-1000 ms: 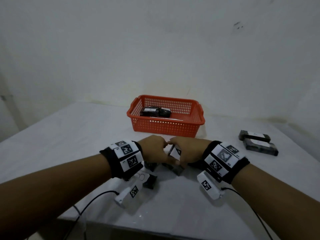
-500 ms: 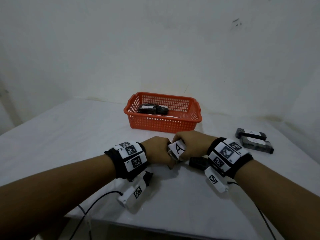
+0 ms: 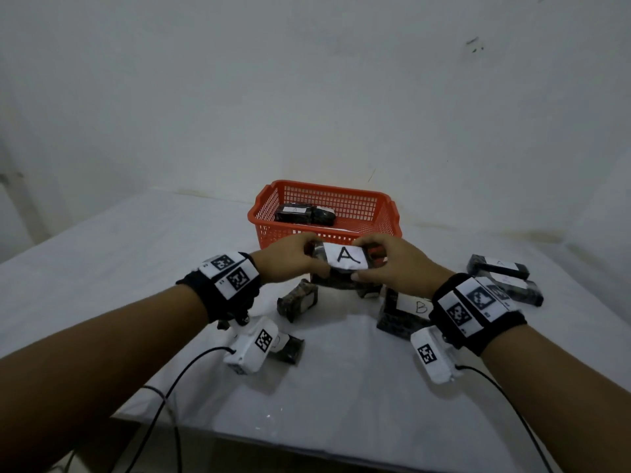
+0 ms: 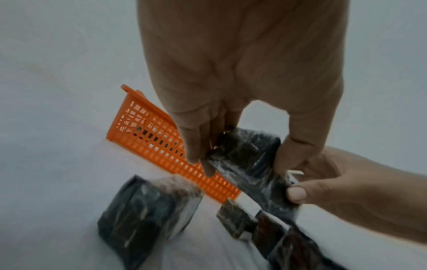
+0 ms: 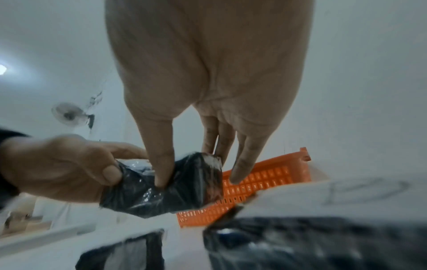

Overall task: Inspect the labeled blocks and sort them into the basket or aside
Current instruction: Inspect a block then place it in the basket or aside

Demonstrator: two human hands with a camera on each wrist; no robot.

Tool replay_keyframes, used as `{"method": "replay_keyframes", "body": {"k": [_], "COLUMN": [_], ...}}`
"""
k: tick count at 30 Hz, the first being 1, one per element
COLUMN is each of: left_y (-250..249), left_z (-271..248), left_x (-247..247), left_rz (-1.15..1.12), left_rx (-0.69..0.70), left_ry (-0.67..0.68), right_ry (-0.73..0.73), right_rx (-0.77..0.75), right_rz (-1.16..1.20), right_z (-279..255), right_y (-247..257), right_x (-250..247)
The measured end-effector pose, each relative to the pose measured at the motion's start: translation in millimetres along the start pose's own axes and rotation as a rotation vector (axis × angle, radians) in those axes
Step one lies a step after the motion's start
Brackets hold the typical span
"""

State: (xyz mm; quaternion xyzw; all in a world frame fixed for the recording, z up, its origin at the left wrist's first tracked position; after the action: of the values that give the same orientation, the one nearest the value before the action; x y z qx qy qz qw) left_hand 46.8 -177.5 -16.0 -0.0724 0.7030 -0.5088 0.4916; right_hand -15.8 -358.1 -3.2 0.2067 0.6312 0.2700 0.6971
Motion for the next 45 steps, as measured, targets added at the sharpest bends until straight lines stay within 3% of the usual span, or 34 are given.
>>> {"method": "replay_keyframes", "body": {"k": [3, 8, 15, 21, 25, 29, 34, 39, 45], "left_y": [-1, 1, 2, 1, 1, -6, -14, -15, -12], "left_z": [-2, -2, -5, -7, -7, -6, -7, -9, -11], "left_x": [-8, -21, -15, -22, -18, -18, -10, -17, -14], "left_rz": [-0.132, -0.12, -0.279, -0.373, -0.419, -0.36, -0.422, -0.383, -0.392], "left_rx": [0.035, 0.094, 0.108, 0.121, 0.108, 0.121, 0.137, 0.136, 0.125], "left_ry": [-0.032, -0.198, -0.154, -0.156, -0.06, -0.12, -0.032, -0.104, -0.058], "right_ry": [-0.071, -0.12, -0.298, -0.167, -0.202, -0.169, -0.222, -0.184, -0.187], "right_rx": [-0.024, -0.012, -0.018, -0.019, -0.03, -0.015, -0.061, -0.051, -0.041], "right_rz": [0.111, 0.321, 0.426, 0.59, 0.555, 0.591, 0.53, 0.586, 0.527], "right_z": [2, 4, 5, 1, -1, 0, -2, -4, -7], "right_y": [3, 6, 2, 1, 4, 7, 15, 11, 7], "right_x": [-4, 2, 1, 7, -1, 0, -4, -3, -8]}}
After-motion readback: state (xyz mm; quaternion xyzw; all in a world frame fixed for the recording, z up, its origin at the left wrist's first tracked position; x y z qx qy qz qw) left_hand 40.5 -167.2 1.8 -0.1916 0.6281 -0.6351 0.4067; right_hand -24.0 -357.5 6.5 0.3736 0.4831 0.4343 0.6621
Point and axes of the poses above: each hand's wrist, its own z-axis towards the middle knuckle, its own x-axis out of the palm, y = z × x, the point moved 6 cm from there along z, towards the middle knuckle, and after that the axes turned 1 degree about -x, right-handed, at the moved point
